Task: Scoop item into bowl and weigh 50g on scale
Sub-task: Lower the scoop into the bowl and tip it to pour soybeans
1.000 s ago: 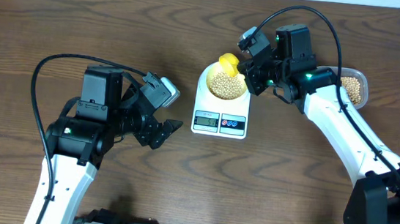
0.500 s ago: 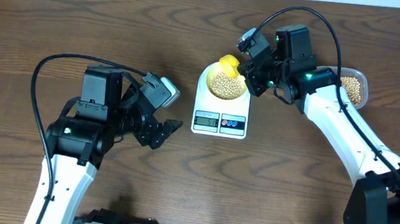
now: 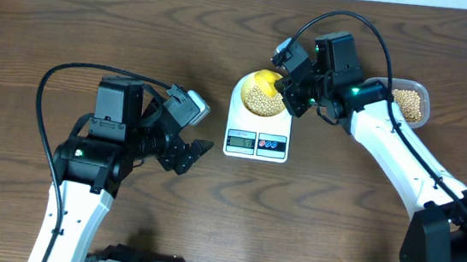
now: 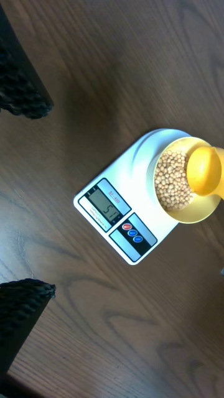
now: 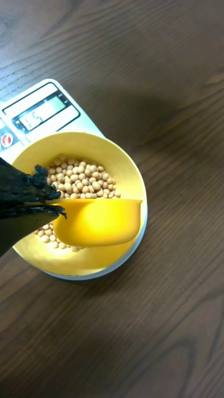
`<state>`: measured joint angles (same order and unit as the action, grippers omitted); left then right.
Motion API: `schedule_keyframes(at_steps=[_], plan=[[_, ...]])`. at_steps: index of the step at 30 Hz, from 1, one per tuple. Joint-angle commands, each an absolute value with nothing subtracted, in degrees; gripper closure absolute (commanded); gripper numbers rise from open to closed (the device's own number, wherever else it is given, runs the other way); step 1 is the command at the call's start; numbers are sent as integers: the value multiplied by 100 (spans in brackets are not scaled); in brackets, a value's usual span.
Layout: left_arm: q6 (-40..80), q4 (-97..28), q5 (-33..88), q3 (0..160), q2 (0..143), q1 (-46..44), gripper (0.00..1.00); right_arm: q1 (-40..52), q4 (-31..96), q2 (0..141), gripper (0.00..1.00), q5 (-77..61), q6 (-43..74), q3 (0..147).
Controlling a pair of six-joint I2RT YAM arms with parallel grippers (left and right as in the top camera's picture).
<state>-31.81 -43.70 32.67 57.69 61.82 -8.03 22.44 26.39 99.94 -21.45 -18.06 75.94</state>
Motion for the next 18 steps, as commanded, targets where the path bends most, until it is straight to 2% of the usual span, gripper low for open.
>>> schedule_keyframes(at_steps=[1,18], plan=[[-3256,-4390,3273,5747,6184,-779,16,2292,2661,10064,99,-2086,-2023,7594],[-3256,-4390,3273,5747,6184,-779,16,2335,2814,10298,99,-2102,-2062,7594]])
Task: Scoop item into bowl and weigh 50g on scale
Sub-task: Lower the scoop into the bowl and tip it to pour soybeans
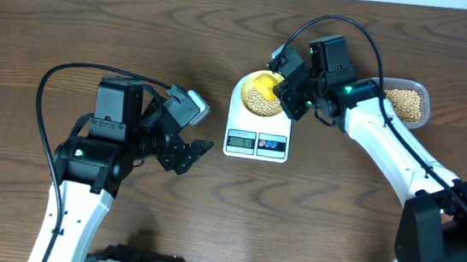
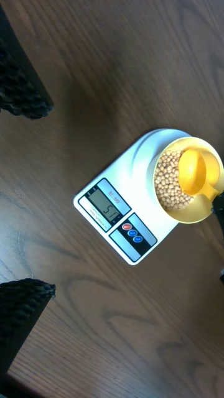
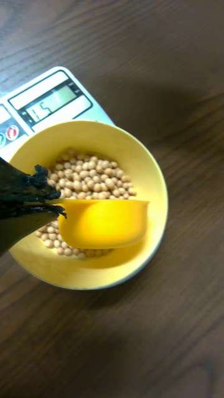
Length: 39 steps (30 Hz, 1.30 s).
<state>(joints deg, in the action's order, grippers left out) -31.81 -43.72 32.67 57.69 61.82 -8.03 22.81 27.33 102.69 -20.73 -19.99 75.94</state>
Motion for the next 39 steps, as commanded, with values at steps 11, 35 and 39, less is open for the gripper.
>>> schedule_keyframes(at_steps=[11,35,39], plan=[[-3256,-4390,3273,5747,6184,-779,15,2329,2958,10285,99,-2399,-2064,7594],[-3256,-4390,3273,5747,6184,-779,15,2174,3041,10116,99,-2484,-2064,7601],[-3256,-4392,3273,5747,6184,-779,16,2117,3055,9994,99,-2484,-2064,7601]])
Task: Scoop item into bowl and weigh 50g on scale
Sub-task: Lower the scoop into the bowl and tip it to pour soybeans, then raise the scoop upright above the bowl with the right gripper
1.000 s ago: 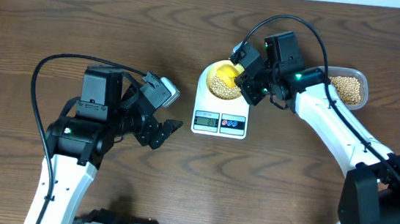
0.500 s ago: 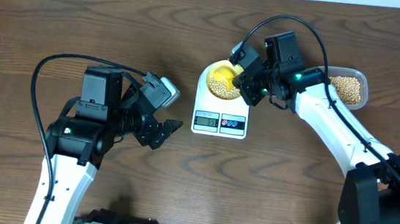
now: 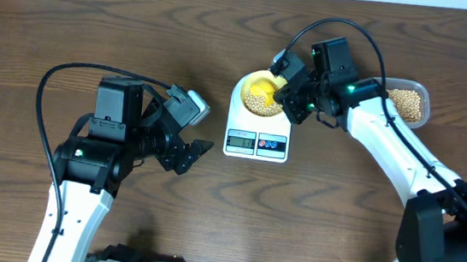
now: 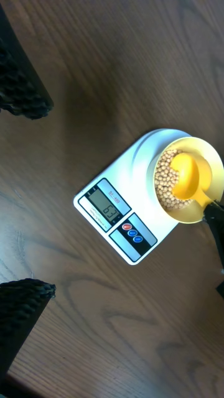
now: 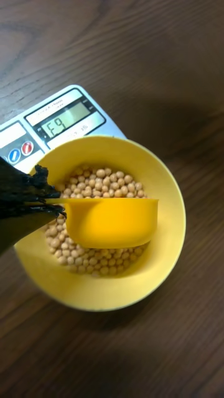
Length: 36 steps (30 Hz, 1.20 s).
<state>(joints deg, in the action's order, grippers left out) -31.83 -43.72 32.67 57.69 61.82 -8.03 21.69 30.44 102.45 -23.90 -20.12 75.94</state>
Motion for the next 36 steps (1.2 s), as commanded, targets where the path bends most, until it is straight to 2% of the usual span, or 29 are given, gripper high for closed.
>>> schedule_keyframes(at_steps=[1,28,36], plan=[[-3256,-4390,3273,5747,6184,-779,16,2106,3050,9950,99,-2502,-2064,7603],[-3256,-4390,3273,5747,6184,-779,16,2086,3081,9623,99,-2753,-2062,7601],[-3256,-4390,3273,5747,6184,-779,16,1929,3192,9623,99,-3208,-2062,7601]])
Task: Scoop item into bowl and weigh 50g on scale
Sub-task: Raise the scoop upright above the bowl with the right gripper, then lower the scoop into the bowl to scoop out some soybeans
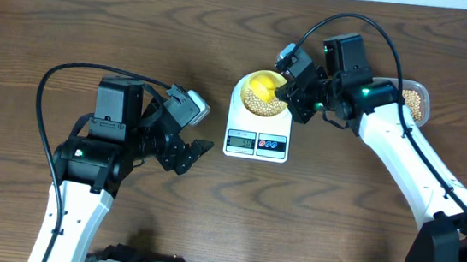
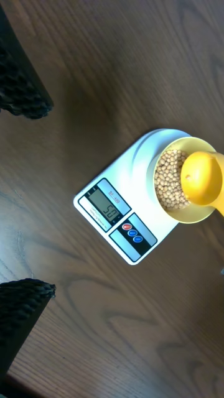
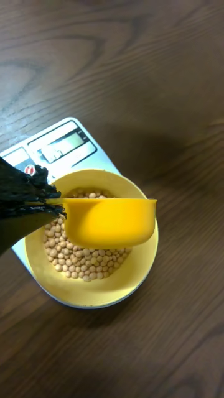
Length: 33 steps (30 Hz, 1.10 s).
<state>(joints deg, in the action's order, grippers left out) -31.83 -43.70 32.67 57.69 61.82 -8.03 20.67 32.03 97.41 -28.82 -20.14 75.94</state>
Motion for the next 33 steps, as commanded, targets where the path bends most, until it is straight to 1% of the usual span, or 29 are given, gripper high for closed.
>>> schedule_keyframes(at_steps=[1,27,33], plan=[[-3256,-4390,3273,5747,6184,-779,16,1903,3186,9623,99,-3205,-2062,7601],[-3256,-4390,3273,5747,6184,-779,16,1806,3050,9623,99,-3164,-2196,7601],[-3256,-4390,3273,5747,6184,-779,16,1881,3041,9719,99,-3164,-2692,7601]])
